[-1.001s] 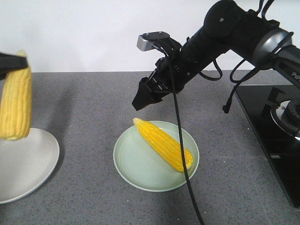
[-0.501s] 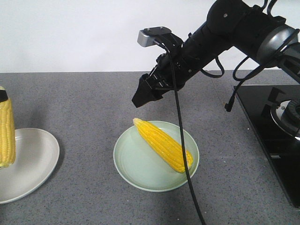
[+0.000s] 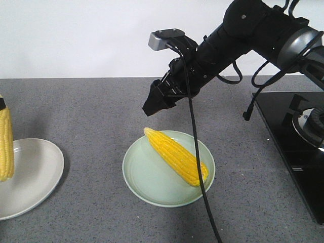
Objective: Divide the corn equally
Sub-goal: 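Lower the left gripper's cob onto the beige plate and release it, then raise the right gripper up and away from the green plate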
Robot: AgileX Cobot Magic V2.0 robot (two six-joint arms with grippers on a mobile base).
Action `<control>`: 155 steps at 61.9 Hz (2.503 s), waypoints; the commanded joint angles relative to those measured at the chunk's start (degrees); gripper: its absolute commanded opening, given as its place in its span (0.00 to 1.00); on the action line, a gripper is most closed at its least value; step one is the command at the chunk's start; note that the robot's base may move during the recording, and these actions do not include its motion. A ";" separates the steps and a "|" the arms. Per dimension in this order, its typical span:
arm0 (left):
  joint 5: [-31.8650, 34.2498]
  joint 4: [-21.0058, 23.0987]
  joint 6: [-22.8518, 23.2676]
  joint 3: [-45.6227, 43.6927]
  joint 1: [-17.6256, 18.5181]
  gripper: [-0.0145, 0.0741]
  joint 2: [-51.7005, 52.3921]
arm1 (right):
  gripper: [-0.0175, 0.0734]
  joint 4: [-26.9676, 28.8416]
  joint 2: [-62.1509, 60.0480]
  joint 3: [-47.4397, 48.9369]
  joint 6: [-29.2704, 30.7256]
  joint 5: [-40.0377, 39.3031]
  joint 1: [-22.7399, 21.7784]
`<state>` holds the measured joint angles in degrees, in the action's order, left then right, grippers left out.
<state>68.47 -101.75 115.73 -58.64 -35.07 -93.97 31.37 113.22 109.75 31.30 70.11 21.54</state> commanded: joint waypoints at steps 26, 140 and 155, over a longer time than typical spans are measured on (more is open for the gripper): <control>7.76 -0.34 0.36 -1.20 -0.13 0.47 2.47 | 0.77 2.09 -3.58 1.53 -0.21 -1.61 -0.17; 9.76 3.85 5.62 -1.20 6.28 0.15 24.99 | 0.18 -8.98 -35.43 -9.94 -2.32 -19.64 -0.28; 9.72 3.79 4.24 -1.20 11.56 0.15 32.58 | 0.18 -11.47 -51.76 -31.24 -2.91 -28.86 -0.28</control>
<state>69.98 -101.75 120.35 -58.64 -25.33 -64.73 19.73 68.33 83.86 28.56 48.21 21.54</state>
